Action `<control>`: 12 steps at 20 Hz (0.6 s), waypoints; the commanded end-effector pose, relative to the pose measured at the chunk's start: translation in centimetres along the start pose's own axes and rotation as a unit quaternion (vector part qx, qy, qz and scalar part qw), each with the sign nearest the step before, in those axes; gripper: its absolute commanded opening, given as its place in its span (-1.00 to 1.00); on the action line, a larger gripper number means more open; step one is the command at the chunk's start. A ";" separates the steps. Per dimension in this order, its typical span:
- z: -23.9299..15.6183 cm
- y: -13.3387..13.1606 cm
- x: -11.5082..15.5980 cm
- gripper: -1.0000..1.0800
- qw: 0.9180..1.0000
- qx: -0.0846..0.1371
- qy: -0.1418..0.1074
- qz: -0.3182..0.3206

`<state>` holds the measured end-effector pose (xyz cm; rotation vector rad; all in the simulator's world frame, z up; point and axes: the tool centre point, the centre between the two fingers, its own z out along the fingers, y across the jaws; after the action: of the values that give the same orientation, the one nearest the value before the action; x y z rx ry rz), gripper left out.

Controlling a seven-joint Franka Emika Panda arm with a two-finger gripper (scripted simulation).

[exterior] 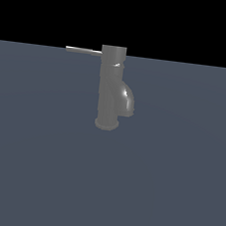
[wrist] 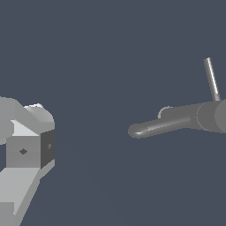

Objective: Turn on the faucet by rotating a designated handle.

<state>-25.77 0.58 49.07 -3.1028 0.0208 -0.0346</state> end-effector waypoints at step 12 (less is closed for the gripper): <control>-1.3 -0.5 0.2 -1.00 1.000 0.019 0.014 -0.017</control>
<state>-25.60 1.02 50.33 -3.0660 -0.0276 -0.0761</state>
